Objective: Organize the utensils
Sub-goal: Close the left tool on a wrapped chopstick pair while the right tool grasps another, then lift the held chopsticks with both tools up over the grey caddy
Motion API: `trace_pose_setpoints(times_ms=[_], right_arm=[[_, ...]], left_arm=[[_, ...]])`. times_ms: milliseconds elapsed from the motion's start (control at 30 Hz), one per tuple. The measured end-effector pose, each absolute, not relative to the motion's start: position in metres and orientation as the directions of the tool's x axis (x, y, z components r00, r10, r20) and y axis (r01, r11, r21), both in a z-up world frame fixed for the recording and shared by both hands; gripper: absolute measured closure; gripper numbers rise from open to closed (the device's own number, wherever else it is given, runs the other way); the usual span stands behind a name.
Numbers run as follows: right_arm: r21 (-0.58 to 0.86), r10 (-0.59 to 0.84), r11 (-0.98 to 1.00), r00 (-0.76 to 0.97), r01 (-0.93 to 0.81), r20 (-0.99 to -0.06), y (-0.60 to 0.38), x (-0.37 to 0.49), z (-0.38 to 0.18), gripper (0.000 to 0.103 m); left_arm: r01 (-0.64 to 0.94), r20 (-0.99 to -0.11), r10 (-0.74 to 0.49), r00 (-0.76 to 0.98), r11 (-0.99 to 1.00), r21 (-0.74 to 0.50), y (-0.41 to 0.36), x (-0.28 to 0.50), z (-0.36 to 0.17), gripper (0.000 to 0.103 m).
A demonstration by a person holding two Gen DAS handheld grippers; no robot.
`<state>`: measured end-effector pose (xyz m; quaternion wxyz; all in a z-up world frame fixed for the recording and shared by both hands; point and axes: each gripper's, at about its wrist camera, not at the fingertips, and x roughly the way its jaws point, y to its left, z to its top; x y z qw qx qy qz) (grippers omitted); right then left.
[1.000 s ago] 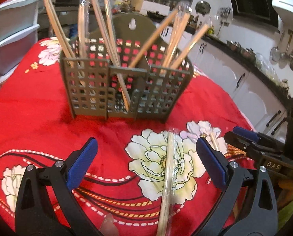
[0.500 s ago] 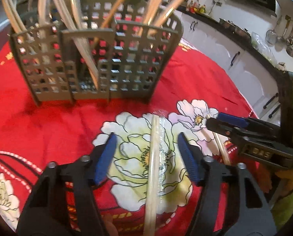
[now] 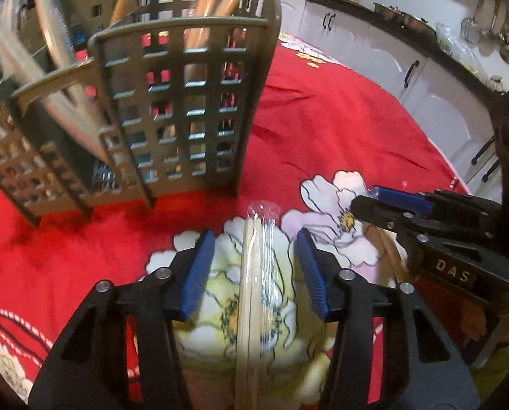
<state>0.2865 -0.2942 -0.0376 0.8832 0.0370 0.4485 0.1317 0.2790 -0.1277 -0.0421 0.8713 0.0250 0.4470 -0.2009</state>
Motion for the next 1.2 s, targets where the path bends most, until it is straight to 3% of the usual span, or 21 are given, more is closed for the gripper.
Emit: trace_pose_setpoints(times_ms=[200,333,467,833,1200], right_arm=[[0.198,0.274,0.961,0.567,-0.192,-0.776,-0.297,0.287,-0.037,0.088],[0.221,0.291,0.957,0.569,-0.190,-0.769,-0.299,0.287,-0.036,0.090],[0.248,0.315,0.949,0.571,-0.195,-0.758,-0.300,0.284,-0.032,0.094],[0.279,0.383,0.923,0.597,-0.263,-0.705,-0.285,0.267,-0.008,0.096],[0.267,0.466,0.882,0.637,-0.387,-0.615,-0.251,0.245,0.042,0.097]], left_arm=[[0.369,-0.791,-0.291,0.538,0.925,-0.090,-0.137,0.285,-0.042,0.076],[0.349,-0.788,-0.301,0.537,0.930,-0.117,-0.128,0.290,-0.041,0.091],[0.327,-0.780,-0.333,0.529,0.929,-0.175,-0.113,0.290,-0.040,0.098],[0.272,-0.706,-0.397,0.587,0.917,-0.291,-0.063,0.267,-0.011,0.098],[0.229,-0.613,-0.373,0.697,0.925,-0.302,-0.024,0.236,0.026,0.098]])
